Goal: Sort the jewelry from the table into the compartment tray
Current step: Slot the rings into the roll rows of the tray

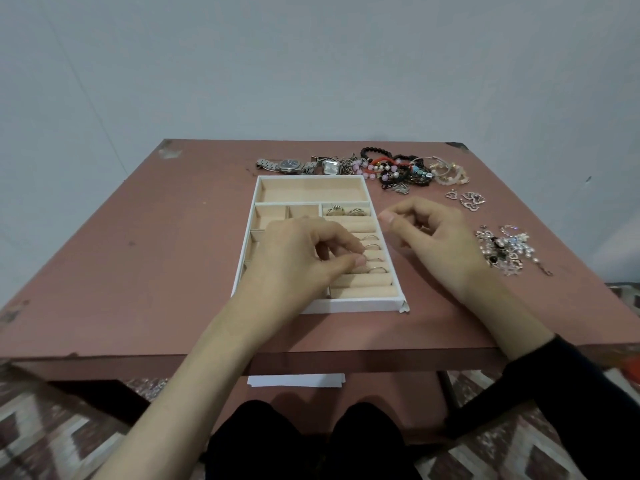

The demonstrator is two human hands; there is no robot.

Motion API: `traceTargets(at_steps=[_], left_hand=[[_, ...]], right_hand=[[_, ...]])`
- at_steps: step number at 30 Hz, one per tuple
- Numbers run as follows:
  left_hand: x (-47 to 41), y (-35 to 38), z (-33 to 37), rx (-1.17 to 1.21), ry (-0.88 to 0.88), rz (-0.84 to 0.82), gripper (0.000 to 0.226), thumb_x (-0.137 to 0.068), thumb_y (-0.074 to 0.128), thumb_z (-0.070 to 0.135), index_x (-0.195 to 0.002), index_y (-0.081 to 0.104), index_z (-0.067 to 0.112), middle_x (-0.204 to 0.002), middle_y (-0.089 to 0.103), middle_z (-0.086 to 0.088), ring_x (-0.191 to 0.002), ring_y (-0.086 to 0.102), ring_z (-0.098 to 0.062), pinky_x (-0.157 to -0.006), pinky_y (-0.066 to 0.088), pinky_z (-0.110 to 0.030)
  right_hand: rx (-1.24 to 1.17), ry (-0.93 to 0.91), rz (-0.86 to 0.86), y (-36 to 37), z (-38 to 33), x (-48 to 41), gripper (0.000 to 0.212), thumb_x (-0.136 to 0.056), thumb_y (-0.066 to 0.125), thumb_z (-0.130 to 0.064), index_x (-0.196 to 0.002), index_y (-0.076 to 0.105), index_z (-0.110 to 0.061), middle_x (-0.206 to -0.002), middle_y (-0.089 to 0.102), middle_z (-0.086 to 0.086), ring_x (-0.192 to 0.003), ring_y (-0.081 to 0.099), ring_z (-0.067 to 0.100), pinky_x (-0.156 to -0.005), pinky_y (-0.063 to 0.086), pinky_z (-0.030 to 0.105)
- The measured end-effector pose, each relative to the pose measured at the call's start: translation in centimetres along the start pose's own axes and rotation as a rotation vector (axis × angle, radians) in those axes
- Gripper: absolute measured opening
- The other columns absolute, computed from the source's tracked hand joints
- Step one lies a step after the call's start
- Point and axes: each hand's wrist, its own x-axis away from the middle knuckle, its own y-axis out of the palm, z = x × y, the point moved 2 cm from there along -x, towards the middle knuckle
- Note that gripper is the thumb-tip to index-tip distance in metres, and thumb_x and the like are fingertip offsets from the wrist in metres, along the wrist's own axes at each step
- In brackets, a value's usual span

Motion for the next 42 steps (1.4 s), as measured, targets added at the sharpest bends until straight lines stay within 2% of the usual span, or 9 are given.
traceTargets(at_steps=[7, 10, 14, 16, 20, 26, 34, 38, 42], left_hand=[[0.4, 0.1, 0.6, -0.145, 0.078, -0.091, 0.005, -0.071, 0.078, 0.020, -0.075, 0.075, 0.020, -0.063, 0.060, 0.013, -0.067, 0.048, 0.007, -0.060, 0.035, -0.006], [0.5, 0.1, 0.7, -0.191, 0.092, -0.146, 0.006, -0.071, 0.078, 0.019, -0.076, 0.076, 0.019, -0.069, 0.066, 0.008, -0.069, 0.049, 0.005, -0.061, 0.037, -0.006], [0.4, -0.2, 0.8, -0.206, 0.052, -0.262, 0.010, -0.076, 0.074, 0.019, -0.085, 0.077, 0.023, -0.069, 0.062, 0.015, -0.064, 0.051, 0.008, -0.062, 0.036, -0.005], [0.2, -0.4, 0.9, -0.224, 0.051, -0.299, 0.011, -0.078, 0.072, 0.021, -0.088, 0.076, 0.024, -0.073, 0.061, 0.015, -0.064, 0.052, 0.008, -0.066, 0.038, -0.008], [-0.2, -0.4, 1.0, -0.225, 0.046, -0.309, 0.010, -0.078, 0.073, 0.023, -0.088, 0.075, 0.024, -0.065, 0.061, 0.016, -0.063, 0.052, 0.006, -0.060, 0.040, -0.008], [-0.8, -0.2, 1.0, -0.263, 0.037, -0.361, 0.006, -0.078, 0.073, 0.020, -0.082, 0.075, 0.023, -0.082, 0.072, 0.004, -0.077, 0.052, -0.003, -0.062, 0.040, -0.011], [-1.5, -0.1, 1.0, -0.302, 0.005, -0.416, 0.008, -0.077, 0.074, 0.021, -0.081, 0.075, 0.027, -0.087, 0.072, 0.001, -0.066, 0.052, -0.005, -0.063, 0.042, -0.016], [-1.9, -0.1, 1.0, -0.326, 0.000, -0.453, 0.008, -0.076, 0.074, 0.024, -0.082, 0.075, 0.030, -0.087, 0.072, 0.004, -0.068, 0.053, -0.005, -0.068, 0.044, -0.021], [-2.4, -0.3, 1.3, -0.324, -0.013, -0.479, 0.006, -0.077, 0.072, 0.032, -0.082, 0.074, 0.029, -0.082, 0.071, 0.006, -0.070, 0.054, -0.004, -0.066, 0.043, -0.019]], right_hand=[[0.044, -0.061, 0.013, 0.0, -0.1, 0.3, 0.011, -0.086, 0.064, -0.017, -0.080, 0.066, -0.027, -0.062, 0.053, 0.004, -0.060, 0.049, 0.020, -0.059, 0.046, 0.035], [0.046, -0.059, 0.015, 0.0, 0.0, 0.4, 0.010, -0.086, 0.064, -0.017, -0.082, 0.066, -0.026, -0.062, 0.053, 0.005, -0.061, 0.051, 0.026, -0.061, 0.047, 0.038], [0.061, -0.068, 0.011, 0.0, 0.1, 0.3, 0.009, -0.087, 0.063, -0.017, -0.084, 0.067, -0.026, -0.061, 0.053, 0.005, -0.064, 0.053, 0.035, -0.063, 0.048, 0.039], [0.057, -0.068, 0.007, -0.1, 0.2, 0.4, 0.008, -0.087, 0.064, -0.018, -0.085, 0.067, -0.024, -0.060, 0.053, 0.004, -0.062, 0.053, 0.033, -0.063, 0.048, 0.040], [0.059, -0.069, 0.011, 0.0, 0.3, 0.4, 0.006, -0.087, 0.064, -0.018, -0.087, 0.068, -0.023, -0.059, 0.053, 0.003, -0.060, 0.053, 0.030, -0.063, 0.049, 0.039], [0.071, -0.078, 0.005, 0.0, 0.2, 0.4, 0.006, -0.087, 0.064, -0.017, -0.090, 0.068, -0.021, -0.060, 0.054, 0.010, -0.062, 0.053, 0.034, -0.063, 0.047, 0.038], [0.067, -0.083, -0.007, 0.1, 0.1, 0.5, 0.007, -0.086, 0.064, -0.017, -0.090, 0.068, -0.020, -0.065, 0.058, 0.019, -0.063, 0.054, 0.035, -0.063, 0.047, 0.037], [0.073, -0.081, -0.008, 0.1, 0.0, 0.6, 0.007, -0.086, 0.064, -0.016, -0.089, 0.067, -0.021, -0.062, 0.057, 0.016, -0.063, 0.055, 0.034, -0.060, 0.044, 0.032], [0.028, -0.052, 0.000, 0.0, 0.3, 0.3, 0.008, -0.086, 0.064, -0.019, -0.086, 0.067, -0.026, -0.058, 0.056, 0.006, -0.056, 0.051, 0.025, -0.062, 0.049, 0.037]])
